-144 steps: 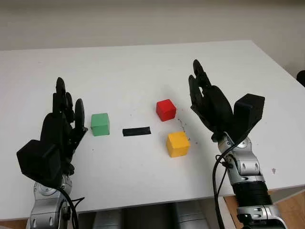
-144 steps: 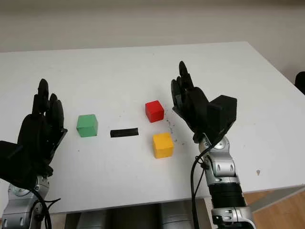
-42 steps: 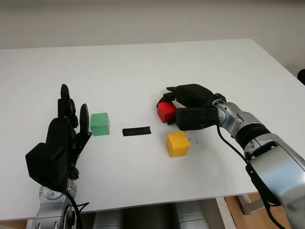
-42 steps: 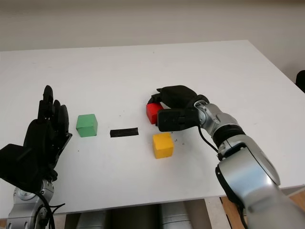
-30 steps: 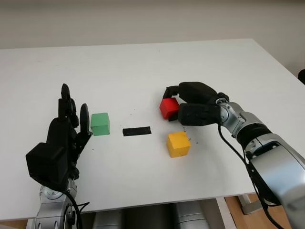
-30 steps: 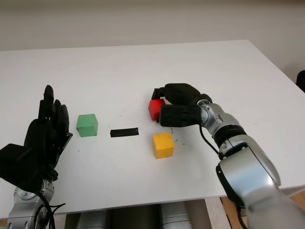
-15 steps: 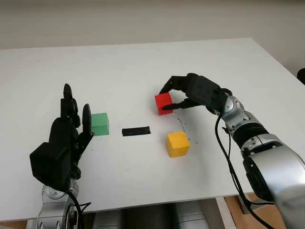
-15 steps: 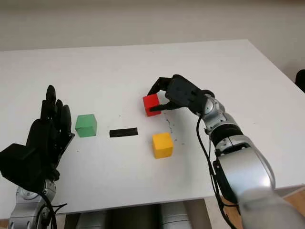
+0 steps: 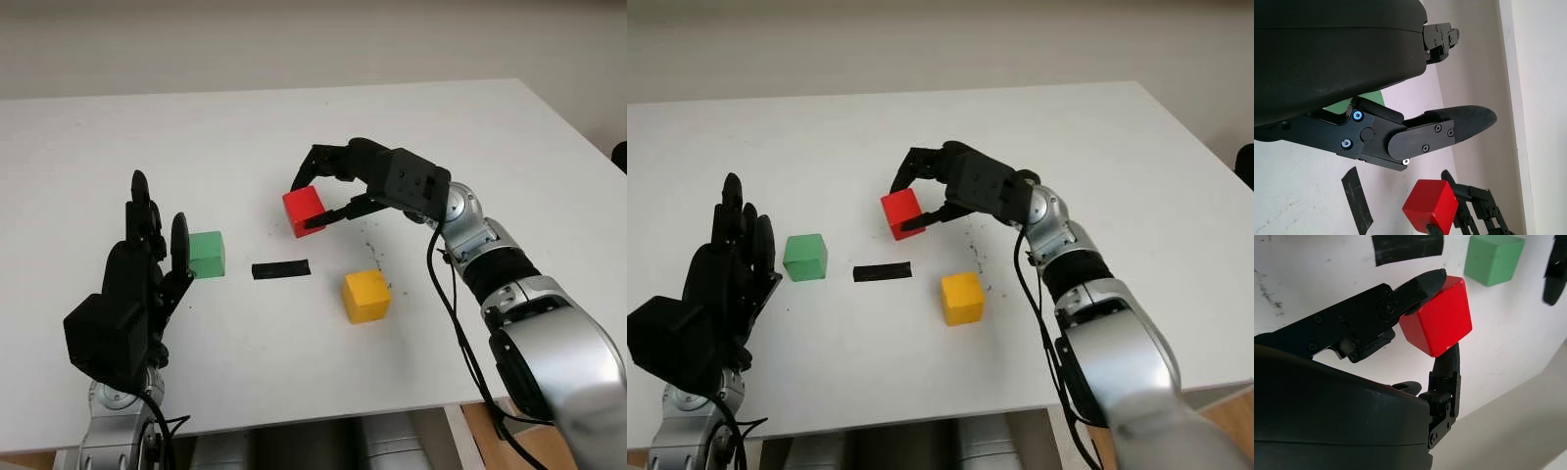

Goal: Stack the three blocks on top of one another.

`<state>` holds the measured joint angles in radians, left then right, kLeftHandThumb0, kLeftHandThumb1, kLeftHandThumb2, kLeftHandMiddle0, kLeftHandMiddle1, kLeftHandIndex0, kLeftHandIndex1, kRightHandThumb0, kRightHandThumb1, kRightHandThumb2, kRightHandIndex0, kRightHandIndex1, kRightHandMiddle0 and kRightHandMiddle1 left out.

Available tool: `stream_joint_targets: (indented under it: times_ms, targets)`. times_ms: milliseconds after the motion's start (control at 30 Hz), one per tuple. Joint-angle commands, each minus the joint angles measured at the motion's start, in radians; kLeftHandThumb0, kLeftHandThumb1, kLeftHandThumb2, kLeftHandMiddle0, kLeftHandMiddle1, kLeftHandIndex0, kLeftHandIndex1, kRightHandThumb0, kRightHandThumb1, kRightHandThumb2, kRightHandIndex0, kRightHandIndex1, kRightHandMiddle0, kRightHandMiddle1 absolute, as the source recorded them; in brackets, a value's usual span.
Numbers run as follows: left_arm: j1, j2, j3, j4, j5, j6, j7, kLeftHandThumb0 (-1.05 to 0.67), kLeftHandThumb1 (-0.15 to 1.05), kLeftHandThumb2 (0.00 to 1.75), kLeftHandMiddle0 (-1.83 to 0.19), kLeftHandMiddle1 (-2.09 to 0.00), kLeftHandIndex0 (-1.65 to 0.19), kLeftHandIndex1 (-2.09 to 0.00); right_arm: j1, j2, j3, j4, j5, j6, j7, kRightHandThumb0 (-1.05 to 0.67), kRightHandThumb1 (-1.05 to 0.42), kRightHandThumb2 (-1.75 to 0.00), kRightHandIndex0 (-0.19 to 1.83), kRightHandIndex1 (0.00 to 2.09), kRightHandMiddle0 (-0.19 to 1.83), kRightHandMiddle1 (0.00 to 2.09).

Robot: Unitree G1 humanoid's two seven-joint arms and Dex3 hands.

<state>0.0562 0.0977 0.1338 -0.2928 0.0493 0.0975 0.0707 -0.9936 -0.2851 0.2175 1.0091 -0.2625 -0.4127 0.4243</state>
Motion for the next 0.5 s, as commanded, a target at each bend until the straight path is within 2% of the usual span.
stream_joint_targets:
  times_ms: [0,467]
  targets:
    - [0.0,-0.007,-0.006,-0.009,0.007,-0.006,0.004,-0.68,1.05,0.63,0.12,-0.05,0.13,-0.06,0.012,0.006,-0.011,-0.047,0.02,-0.007,0.015,-0.53,-0.91,-0.05,0.38,0.06,0.46,1.49]
    - [0.008,-0.024,-0.003,-0.006,0.007,-0.014,0.013,-0.69,1.05,0.64,0.12,-0.06,0.13,-0.06,0.174,0.064,-0.048,-0.261,0.124,0.122,0.018,-0.56,-0.91,-0.05,0.33,0.04,0.47,1.57]
